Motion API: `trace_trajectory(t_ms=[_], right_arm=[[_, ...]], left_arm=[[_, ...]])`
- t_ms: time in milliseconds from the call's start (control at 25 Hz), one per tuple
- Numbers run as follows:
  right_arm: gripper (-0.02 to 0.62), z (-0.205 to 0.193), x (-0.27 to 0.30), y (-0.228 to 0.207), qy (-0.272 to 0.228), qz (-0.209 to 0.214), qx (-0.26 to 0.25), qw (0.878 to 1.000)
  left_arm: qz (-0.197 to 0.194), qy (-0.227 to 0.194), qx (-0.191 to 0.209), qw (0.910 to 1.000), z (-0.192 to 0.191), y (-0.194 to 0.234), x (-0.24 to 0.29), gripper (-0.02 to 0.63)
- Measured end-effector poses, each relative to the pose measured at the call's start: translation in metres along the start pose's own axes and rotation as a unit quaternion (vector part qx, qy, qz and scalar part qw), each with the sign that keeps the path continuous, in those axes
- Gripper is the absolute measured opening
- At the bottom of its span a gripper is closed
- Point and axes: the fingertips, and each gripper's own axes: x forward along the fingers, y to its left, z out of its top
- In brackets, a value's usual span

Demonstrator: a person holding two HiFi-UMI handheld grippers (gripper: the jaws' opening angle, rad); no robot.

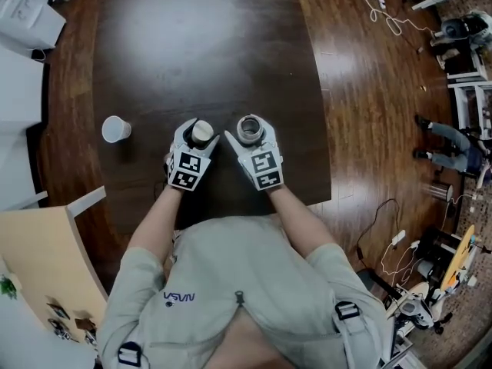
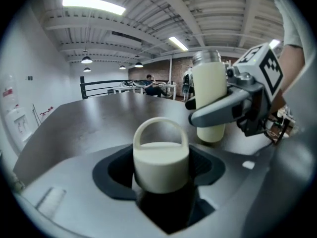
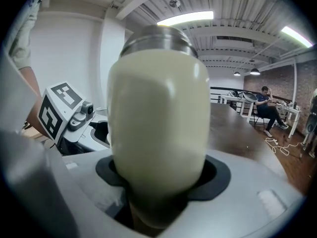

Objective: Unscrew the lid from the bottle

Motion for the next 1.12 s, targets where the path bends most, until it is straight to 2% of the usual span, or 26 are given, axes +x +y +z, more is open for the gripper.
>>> trace_trajectory(t_ms=[320, 680, 920, 1120], right_arm=[[0.301, -0.007, 0.008, 0.008, -0.013, -0.005, 0.014, 1.000], [0.301, -0.003, 0.001, 0.015, -0.037, -0.006, 0.004, 0.999], [0.301, -0.016, -0.004, 0.020, -0.027, 0.000, -0.003, 1.000], [0.315, -0.019, -0.001, 0.024, -0.014, 0.013, -0.017, 1.000]], left_arm=[[-0.003, 0.036, 0.019, 0.9992, -0.027, -0.002, 0.006, 0.304], [-0.012, 0.061, 0.032, 0.9975, -0.034, -0.001, -0.002, 0.295], [-0.017, 0.058, 0.022, 0.9979, -0.036, 0.006, -0.008, 0.299], [-0.025, 0.067, 0.032, 0.9969, -0.032, 0.007, -0.010, 0.315]])
